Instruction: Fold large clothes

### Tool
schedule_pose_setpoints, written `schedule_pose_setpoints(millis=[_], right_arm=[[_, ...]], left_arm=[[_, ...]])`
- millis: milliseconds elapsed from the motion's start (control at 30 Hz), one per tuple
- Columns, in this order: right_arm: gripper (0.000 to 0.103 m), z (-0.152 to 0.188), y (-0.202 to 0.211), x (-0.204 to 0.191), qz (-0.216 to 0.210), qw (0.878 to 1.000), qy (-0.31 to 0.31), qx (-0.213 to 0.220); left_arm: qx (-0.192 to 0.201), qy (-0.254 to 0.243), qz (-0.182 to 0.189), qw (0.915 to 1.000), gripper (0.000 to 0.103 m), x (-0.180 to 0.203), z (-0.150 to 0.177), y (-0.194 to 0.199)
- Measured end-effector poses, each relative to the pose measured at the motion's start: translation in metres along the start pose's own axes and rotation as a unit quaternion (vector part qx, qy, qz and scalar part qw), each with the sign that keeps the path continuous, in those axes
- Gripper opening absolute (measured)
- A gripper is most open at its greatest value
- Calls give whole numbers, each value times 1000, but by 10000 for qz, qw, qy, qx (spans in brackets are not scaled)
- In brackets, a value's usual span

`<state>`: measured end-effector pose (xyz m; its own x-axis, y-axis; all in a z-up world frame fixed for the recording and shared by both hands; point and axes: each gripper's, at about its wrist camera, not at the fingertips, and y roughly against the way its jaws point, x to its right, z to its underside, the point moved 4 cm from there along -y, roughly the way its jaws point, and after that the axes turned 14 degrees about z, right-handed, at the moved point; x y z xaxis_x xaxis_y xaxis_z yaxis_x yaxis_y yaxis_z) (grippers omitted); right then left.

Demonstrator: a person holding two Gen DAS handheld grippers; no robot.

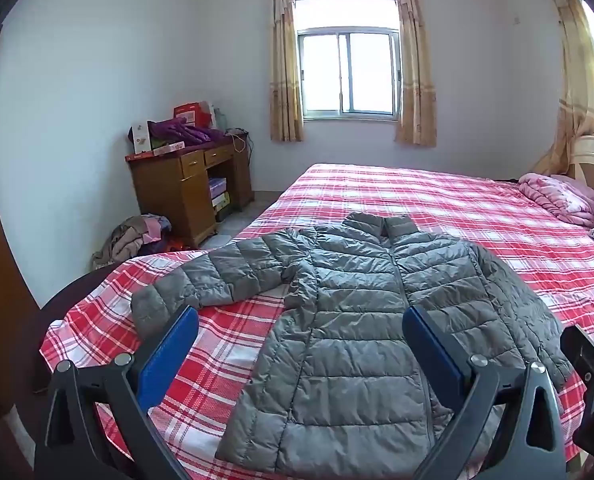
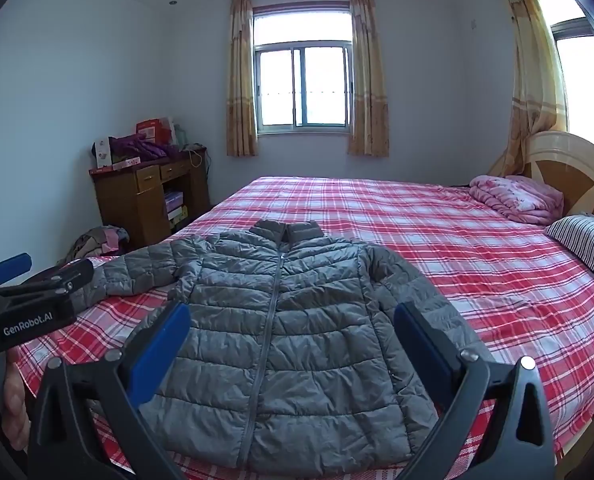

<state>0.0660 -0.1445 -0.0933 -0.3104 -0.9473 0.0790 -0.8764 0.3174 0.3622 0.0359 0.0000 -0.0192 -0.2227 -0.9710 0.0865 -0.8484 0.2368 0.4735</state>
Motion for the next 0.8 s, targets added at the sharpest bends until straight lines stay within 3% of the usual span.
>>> schedule_pose_setpoints(millis=[800], right_arm=[[103, 6, -8, -3, -10, 9997, -11, -227]], left_arm=[[329, -103, -100, 9994, 102, -6, -4, 3]])
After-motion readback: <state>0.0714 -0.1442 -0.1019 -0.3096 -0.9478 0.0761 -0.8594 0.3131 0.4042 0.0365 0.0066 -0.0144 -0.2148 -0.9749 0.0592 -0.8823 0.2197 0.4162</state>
